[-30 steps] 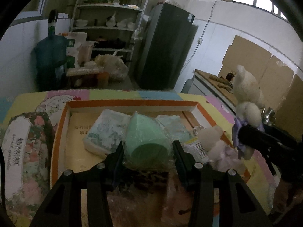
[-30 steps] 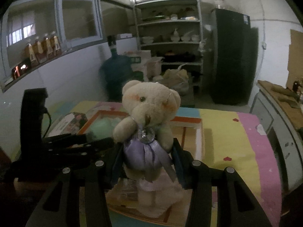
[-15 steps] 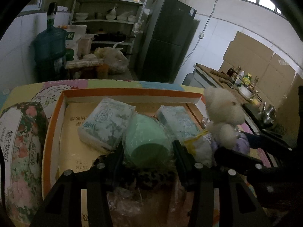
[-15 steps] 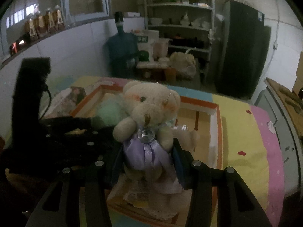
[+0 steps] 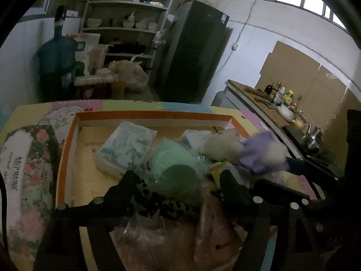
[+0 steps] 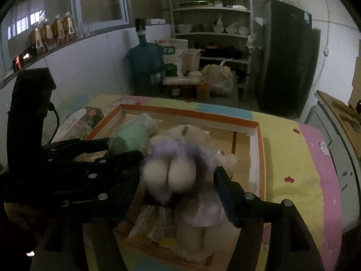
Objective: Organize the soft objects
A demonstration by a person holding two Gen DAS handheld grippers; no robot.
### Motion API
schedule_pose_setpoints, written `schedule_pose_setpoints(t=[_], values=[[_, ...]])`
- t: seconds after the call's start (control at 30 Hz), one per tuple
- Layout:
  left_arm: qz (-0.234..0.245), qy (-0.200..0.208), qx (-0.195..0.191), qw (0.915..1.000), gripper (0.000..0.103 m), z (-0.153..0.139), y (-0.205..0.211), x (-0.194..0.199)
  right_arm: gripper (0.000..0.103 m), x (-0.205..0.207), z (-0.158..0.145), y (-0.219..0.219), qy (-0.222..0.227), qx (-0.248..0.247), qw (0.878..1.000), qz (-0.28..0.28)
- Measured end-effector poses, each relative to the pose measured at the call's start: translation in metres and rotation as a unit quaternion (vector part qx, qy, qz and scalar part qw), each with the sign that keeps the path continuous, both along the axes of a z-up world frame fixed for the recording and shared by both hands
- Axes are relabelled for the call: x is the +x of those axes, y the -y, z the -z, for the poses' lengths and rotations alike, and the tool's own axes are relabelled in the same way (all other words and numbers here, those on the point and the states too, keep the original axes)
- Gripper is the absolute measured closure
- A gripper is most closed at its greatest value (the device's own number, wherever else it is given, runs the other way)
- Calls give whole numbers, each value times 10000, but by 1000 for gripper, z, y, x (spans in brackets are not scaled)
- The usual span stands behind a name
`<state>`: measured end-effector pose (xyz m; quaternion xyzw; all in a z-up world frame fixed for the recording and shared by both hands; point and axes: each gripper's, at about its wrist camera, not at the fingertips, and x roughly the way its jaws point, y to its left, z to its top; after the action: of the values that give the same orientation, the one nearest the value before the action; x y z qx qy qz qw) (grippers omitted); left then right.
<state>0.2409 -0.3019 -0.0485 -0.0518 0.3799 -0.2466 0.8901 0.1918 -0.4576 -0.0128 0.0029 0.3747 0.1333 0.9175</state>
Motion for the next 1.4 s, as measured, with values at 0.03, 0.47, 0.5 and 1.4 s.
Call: schedule_pose_setpoints(t=[0.03, 0.47, 0.5, 1.4], values=[[-1, 27, 15, 10000, 26, -1, 0, -2, 33, -2, -1, 1, 17, 6, 10000, 19], [-49, 335, -206, 9992, 26, -32, -24, -40, 33, -35, -19, -5, 272, 103, 9995, 114], [-63, 369, -204, 9991, 26, -34, -26, -43, 33, -39, -21, -7, 307, 115, 9994, 128], [-1232, 1917, 509, 9724, 26, -95, -152, -210, 29, -193, -55, -149, 2039, -65, 9652, 1636]])
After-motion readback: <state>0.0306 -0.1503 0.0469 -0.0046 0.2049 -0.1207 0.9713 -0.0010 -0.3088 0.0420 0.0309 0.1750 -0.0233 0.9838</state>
